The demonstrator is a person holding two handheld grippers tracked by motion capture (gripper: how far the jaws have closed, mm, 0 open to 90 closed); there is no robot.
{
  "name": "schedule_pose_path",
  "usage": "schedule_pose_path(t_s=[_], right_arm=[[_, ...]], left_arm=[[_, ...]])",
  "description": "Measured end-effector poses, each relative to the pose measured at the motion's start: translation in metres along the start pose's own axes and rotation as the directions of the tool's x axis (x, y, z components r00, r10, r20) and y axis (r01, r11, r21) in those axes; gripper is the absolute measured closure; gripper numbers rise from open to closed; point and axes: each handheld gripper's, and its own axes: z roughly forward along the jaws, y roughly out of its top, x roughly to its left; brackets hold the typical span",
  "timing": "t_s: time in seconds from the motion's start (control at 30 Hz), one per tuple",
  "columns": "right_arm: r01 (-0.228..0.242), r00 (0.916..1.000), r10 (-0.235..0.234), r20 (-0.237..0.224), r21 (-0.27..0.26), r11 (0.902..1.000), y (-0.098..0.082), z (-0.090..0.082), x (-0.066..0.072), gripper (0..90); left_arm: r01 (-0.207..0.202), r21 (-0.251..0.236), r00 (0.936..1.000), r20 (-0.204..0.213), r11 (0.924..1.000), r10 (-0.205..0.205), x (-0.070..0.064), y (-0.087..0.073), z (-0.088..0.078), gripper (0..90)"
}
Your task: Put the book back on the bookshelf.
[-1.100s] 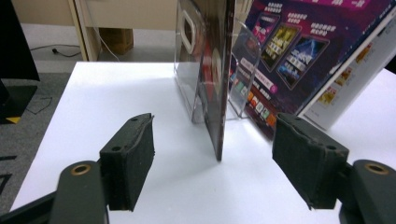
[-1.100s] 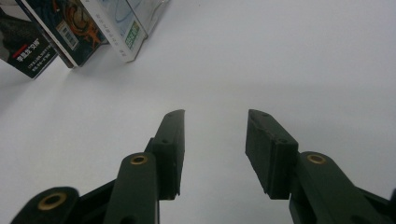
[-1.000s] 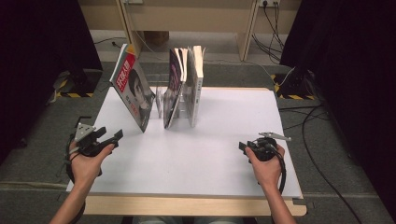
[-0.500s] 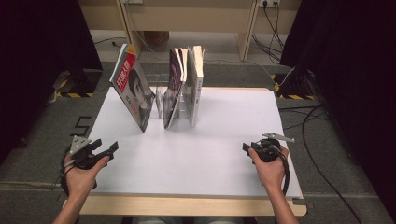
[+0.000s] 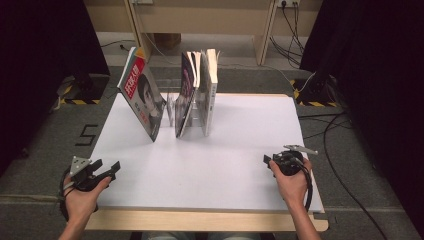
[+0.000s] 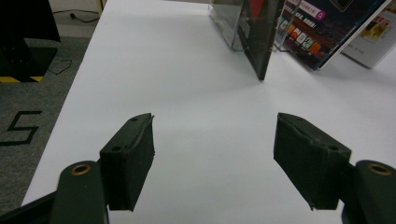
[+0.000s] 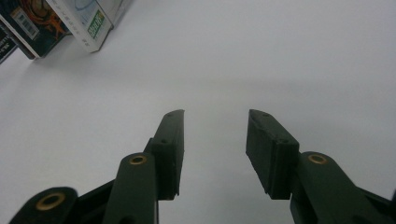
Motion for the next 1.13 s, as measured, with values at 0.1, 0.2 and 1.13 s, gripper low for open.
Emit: schedule_pose_path(t_s=[0.1, 0.2, 1.13], right_arm=[[-0.005, 0.9999, 0.005, 0.009, 0.005, 1.0, -0.003, 0.002, -0.001, 57.8], [0.002, 0.9998, -0.002, 0.018, 0.003, 1.0, -0.006, 0.003, -0.004, 57.8], [0.012, 0.9995, -0.011, 0.028, -0.049, 0.9987, -0.028, 0.004, -0.004, 54.7]], left_arm=[[0.013, 0.004, 0.9999, -0.007, 0.9999, -0.013, 0.003, -0.006, 0.001, 28.7], [0.014, 0.011, 0.9998, -0.013, 0.9998, -0.014, 0.005, -0.011, 0.001, 28.7], [0.051, -0.001, 0.9985, -0.021, 0.9987, -0.051, 0.009, -0.026, -0.001, 28.3]])
